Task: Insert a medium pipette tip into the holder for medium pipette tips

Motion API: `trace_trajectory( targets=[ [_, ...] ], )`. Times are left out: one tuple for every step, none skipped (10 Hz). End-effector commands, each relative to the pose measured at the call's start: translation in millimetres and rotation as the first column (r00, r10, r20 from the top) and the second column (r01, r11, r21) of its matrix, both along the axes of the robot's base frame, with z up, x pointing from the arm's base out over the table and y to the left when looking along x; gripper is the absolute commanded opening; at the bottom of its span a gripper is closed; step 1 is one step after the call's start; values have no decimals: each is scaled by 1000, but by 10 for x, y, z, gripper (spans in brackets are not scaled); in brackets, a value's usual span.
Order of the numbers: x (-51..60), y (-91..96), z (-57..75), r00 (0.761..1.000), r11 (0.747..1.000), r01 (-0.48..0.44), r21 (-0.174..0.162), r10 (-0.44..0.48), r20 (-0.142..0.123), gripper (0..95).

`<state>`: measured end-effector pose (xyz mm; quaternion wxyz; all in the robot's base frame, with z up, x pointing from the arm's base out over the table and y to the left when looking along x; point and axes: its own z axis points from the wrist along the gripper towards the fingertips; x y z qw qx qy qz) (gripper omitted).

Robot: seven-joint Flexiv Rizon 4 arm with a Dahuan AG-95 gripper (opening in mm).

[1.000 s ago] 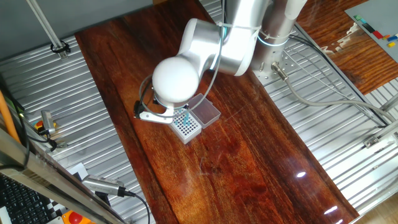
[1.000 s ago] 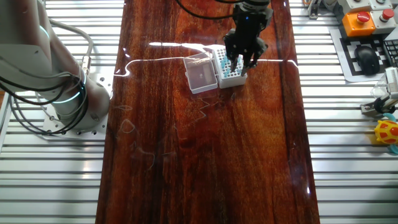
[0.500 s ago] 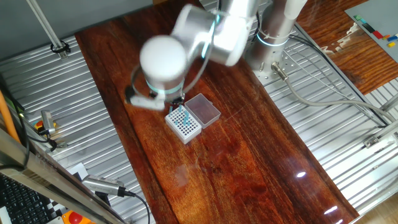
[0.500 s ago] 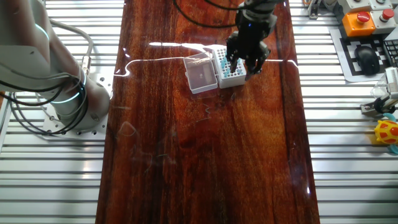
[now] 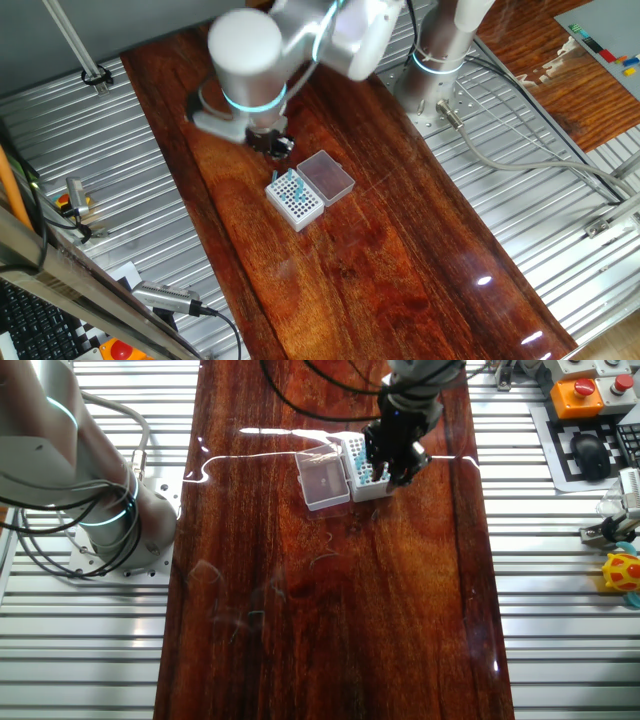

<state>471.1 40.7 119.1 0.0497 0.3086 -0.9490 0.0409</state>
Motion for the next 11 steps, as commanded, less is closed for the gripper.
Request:
trace_trajectory(
  targets=[
    [-28, -19, 9, 994, 992, 98, 77, -102, 44, 0],
    [-39, -20, 6, 992, 990, 103, 96, -109, 58, 0],
    [-54, -15, -5, 989, 986, 122, 118, -130, 66, 0],
    [-60, 23, -29, 987, 983, 134, 124, -144, 73, 0],
    [-65, 52, -57, 986, 983, 139, 123, -149, 74, 0],
    [-66, 56, -67, 986, 983, 138, 123, -148, 75, 0],
    [-71, 65, -122, 986, 983, 135, 125, -146, 80, 0],
    [-75, 74, -147, 986, 983, 134, 126, -145, 81, 0],
    [-78, 82, -162, 986, 983, 134, 125, -145, 83, 0],
    [-85, 94, -198, 985, 983, 136, 126, -147, 85, 0],
    [-90, 102, -219, 985, 983, 137, 125, -149, 86, 0]
  ],
)
